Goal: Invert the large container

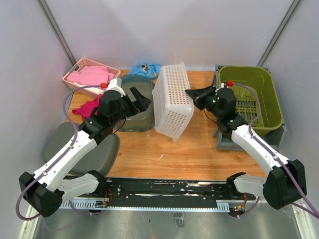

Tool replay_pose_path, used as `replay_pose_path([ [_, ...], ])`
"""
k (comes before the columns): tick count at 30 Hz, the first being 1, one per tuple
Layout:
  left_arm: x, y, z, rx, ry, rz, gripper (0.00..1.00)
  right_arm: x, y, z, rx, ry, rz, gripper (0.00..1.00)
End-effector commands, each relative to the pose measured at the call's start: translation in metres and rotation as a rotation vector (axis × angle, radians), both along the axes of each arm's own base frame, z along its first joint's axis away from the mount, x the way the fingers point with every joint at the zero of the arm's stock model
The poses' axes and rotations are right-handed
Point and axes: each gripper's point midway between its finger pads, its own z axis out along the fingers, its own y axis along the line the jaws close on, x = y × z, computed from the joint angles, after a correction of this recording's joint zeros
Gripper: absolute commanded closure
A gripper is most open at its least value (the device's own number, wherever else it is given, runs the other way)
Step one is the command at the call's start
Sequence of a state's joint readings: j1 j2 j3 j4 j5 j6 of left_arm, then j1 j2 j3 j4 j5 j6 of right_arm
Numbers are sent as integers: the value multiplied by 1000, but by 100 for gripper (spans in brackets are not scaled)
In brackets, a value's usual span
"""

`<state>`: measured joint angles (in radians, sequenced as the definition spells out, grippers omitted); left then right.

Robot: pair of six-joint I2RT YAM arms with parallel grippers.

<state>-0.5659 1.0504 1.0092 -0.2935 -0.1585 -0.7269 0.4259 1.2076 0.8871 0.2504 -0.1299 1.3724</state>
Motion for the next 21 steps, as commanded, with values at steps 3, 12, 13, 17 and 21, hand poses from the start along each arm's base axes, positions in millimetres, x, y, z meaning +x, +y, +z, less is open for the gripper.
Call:
replay_pose_path([
  [3,5,-4,8,10,-27,-15,1,1,-44,-32,96,117,-114,99],
  [12,10,-12,4,29,-20,-49,1,-43,-71,-78,-112,180,-94,99],
  [13,11,-12,4,30,-21,-49,1,-51,-73,-83,-159,178,-77,97],
  [17,13,-15,1,38,-19,-60,1,-93,-81,-108,-354,201,22,76],
  [21,19,-22,-4,43,-7,-77,1,-129,-94,-138,-511,243,92,47],
])
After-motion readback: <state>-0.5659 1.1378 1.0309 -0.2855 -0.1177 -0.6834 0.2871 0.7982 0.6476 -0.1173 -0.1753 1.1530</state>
